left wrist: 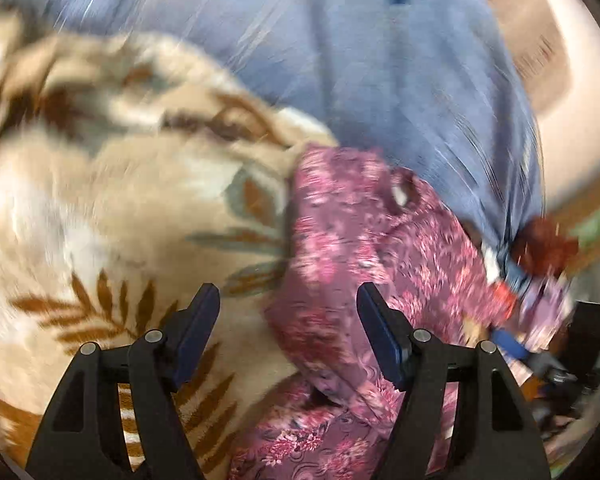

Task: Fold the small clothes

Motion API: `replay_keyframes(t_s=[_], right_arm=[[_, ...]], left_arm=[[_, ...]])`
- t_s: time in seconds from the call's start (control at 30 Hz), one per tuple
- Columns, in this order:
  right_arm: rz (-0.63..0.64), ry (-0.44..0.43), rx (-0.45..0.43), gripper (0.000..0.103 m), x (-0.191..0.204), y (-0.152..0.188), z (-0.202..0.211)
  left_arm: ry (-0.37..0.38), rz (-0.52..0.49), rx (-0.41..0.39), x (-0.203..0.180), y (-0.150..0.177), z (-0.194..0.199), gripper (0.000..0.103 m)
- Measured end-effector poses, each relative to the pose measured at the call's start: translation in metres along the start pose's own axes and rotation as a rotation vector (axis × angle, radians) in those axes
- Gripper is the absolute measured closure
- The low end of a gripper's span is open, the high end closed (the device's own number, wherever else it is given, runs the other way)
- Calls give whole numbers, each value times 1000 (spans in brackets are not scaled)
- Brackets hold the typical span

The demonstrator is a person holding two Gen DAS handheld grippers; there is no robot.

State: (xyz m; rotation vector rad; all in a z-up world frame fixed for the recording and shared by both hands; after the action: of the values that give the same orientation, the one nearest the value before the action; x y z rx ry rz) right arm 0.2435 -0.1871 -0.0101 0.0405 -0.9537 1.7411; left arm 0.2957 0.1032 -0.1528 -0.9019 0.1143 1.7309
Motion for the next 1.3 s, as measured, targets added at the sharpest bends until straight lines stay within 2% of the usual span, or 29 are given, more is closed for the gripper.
replay_keyframes(t_s=[0.1,0.23,0.3,0.37,0.43,0.47,0.5,0.53,0.57,0.63,0.73,0.77,0.83,0.9,0.97,1.1,1.13,1.17,1.2,1.23,1.27,1.3], right_arm=[[-26,-55,116,20,-7,-26,-69],[-95,-74,206,21,-20,-60,-137],[-103,-63,239,21,-23,-77,-164],[-106,-45,261,21,-26,-89,-184],[-132,-36,282,22,-31,-101,-207],[-137,-35,294,30,-33,-105,-217],[-151,-28,301,36,-35,-109,-228],[-159,-30,313,55,-36,-111,-234],[-162,-34,328,98,-35,-111,-240],[-194,-62,308,101,-33,-119,-235],[-155,-124,178,101,-14,-146,-199],[-154,-145,140,101,-9,-155,-189],[-142,-159,68,101,0,-174,-175],[-124,-139,44,101,3,-185,-179],[-125,-110,73,101,0,-186,-202],[-138,6,173,91,-21,-163,-255],[-174,13,183,86,-27,-158,-256],[-218,-10,175,75,-30,-154,-251],[-257,-66,151,66,-28,-148,-238],[-256,-111,134,48,-21,-141,-219],[-226,-117,128,34,-14,-135,-203],[-164,-98,122,32,-5,-121,-177]], left_arm=[[47,93,32,13,8,-7,33],[153,164,152,7,19,-28,36],[178,221,178,12,21,-35,46],[196,284,170,19,21,-41,56],[198,294,172,18,21,-41,66],[201,292,180,17,22,-42,80],[206,291,191,17,24,-42,88],[208,294,185,17,25,-40,89],[215,287,159,15,24,-33,92],[253,295,95,14,21,-18,94],[314,294,-47,12,3,20,95],[305,268,-115,11,-5,35,95],[276,240,-169,11,-17,46,95],[237,255,-161,21,-23,41,95],[174,292,-138,36,-25,23,95],[61,399,-4,68,-7,-11,92],[67,424,6,71,-4,-11,92],[75,434,5,71,-3,-7,91],[68,432,-4,70,-5,3,90],[55,418,-22,69,-7,12,86],[29,396,-55,67,-8,25,74],[0,380,-89,67,-7,37,63]])
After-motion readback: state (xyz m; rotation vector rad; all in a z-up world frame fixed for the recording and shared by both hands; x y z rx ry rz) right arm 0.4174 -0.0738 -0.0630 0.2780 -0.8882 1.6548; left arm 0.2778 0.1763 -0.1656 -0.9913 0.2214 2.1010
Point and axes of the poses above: each gripper's, at about its wrist camera, not at the fingertips, and z roughly against the way its jaws point, x to its left, y to its underside, the point moved 5 cm from there along -z, roughly the way its jaws point, and after that the axes turned 1 degree about -y, right-handed, at the moved point
